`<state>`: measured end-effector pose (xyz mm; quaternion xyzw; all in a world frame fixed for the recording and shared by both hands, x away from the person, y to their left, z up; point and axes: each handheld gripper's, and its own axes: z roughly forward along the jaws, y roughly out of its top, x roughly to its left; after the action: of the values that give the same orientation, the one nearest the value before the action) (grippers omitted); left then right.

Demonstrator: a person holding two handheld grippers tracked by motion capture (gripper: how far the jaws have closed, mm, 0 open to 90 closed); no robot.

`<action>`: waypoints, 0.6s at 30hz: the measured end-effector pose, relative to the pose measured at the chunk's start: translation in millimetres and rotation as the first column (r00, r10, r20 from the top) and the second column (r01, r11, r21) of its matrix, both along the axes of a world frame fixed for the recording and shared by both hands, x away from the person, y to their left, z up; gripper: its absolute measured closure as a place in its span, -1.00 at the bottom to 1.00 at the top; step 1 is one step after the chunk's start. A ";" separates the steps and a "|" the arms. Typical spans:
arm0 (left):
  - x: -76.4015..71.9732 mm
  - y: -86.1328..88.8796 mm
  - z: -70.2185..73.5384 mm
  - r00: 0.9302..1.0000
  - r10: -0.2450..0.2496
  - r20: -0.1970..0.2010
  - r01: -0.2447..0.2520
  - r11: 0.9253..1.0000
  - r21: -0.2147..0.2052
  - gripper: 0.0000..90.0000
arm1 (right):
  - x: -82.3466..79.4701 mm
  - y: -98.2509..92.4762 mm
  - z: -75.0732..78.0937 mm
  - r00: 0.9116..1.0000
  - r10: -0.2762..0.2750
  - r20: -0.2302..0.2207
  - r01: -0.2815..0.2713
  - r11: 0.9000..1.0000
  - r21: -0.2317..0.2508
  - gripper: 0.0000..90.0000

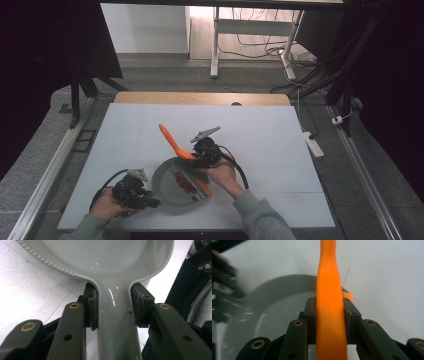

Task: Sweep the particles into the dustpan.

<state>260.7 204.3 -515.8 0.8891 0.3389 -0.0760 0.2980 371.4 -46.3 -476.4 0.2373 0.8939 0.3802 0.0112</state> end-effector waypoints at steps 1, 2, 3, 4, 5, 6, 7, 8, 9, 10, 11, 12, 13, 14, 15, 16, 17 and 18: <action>-0.2 -0.1 -0.1 1.000 0.002 -0.001 -0.002 1.000 -0.001 0.37 | -3.1 0.2 3.0 1.000 0.018 0.015 -0.018 1.000 0.013 0.57; -0.3 0.0 0.0 1.000 0.003 0.000 -0.003 1.000 -0.002 0.37 | -4.7 -1.1 6.5 0.999 0.026 0.022 -0.026 0.999 0.038 0.57; -0.5 0.0 0.1 1.000 0.004 0.001 -0.004 1.000 -0.002 0.37 | -4.9 -3.8 10.0 0.999 0.017 0.032 -0.019 0.998 0.058 0.57; -0.6 -0.1 0.1 1.000 0.004 0.001 -0.004 1.000 -0.002 0.37 | -3.8 -10.9 16.6 0.997 -0.023 0.074 0.019 0.999 0.051 0.57; -0.6 -0.1 0.1 1.000 0.003 0.001 -0.003 1.000 -0.002 0.37 | -3.8 -10.9 16.6 0.997 -0.023 0.074 0.019 0.999 0.051 0.57; -0.5 -0.1 0.0 1.000 0.002 0.001 -0.002 1.000 -0.001 0.37 | -2.8 -14.9 18.4 0.995 -0.045 0.089 0.042 0.998 0.036 0.57; -0.4 0.0 0.0 1.000 0.001 0.000 -0.001 1.000 -0.001 0.37 | -1.5 -19.5 18.8 0.994 -0.062 0.092 0.060 0.998 0.025 0.57; -0.3 0.0 -0.1 1.000 0.001 0.000 -0.001 1.000 -0.001 0.37 | -0.7 -23.9 18.4 0.993 -0.079 0.092 0.078 0.997 0.015 0.57; -0.3 0.0 -0.1 1.000 0.001 0.000 -0.001 1.000 -0.001 0.37 | -0.3 -28.0 17.3 0.991 -0.094 0.100 0.094 0.996 0.002 0.57; -0.4 0.0 0.0 1.000 0.000 0.001 0.000 1.000 -0.002 0.37 | -0.1 -31.7 15.8 0.989 -0.106 0.106 0.108 0.994 -0.013 0.57; -0.5 0.1 0.0 1.000 0.000 0.001 0.000 1.000 -0.002 0.37 | 0.3 -35.1 14.1 0.987 -0.113 0.110 0.117 0.993 -0.025 0.57; -0.7 0.0 0.2 1.000 0.000 0.001 0.000 1.000 -0.002 0.37 | 0.2 -38.2 12.4 0.986 -0.122 0.113 0.126 0.992 -0.027 0.57; -1.0 0.0 0.4 1.000 0.000 0.001 0.000 1.000 -0.003 0.37 | -0.1 -40.8 11.0 0.985 -0.134 0.111 0.138 0.990 -0.021 0.57; -1.2 0.0 0.7 1.000 0.000 0.002 0.000 1.000 -0.003 0.37 | 0.2 -43.0 9.7 0.984 -0.140 0.109 0.142 0.990 -0.020 0.57; -1.6 -0.1 0.9 1.000 0.002 0.002 -0.002 1.000 -0.005 0.37 | 0.4 -43.9 8.5 0.984 -0.146 0.105 0.150 0.988 -0.024 0.57; -1.9 0.0 1.4 1.000 0.003 0.003 -0.003 1.000 -0.004 0.37 | 0.7 -44.2 7.2 0.983 -0.149 0.108 0.153 0.988 -0.027 0.57; -2.2 0.3 1.9 1.000 0.001 0.003 -0.001 1.000 -0.001 0.37 | 1.2 -44.1 5.5 0.982 -0.152 0.110 0.156 0.987 -0.031 0.57; -2.5 0.4 2.3 1.000 0.001 0.003 -0.001 1.000 0.000 0.37 | 1.5 -43.1 3.7 0.983 -0.154 0.105 0.158 0.987 -0.038 0.57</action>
<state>258.2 204.7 -513.5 0.8891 0.3387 -0.0745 0.2987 373.0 -89.3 -472.6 0.2867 0.8793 0.3689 0.0918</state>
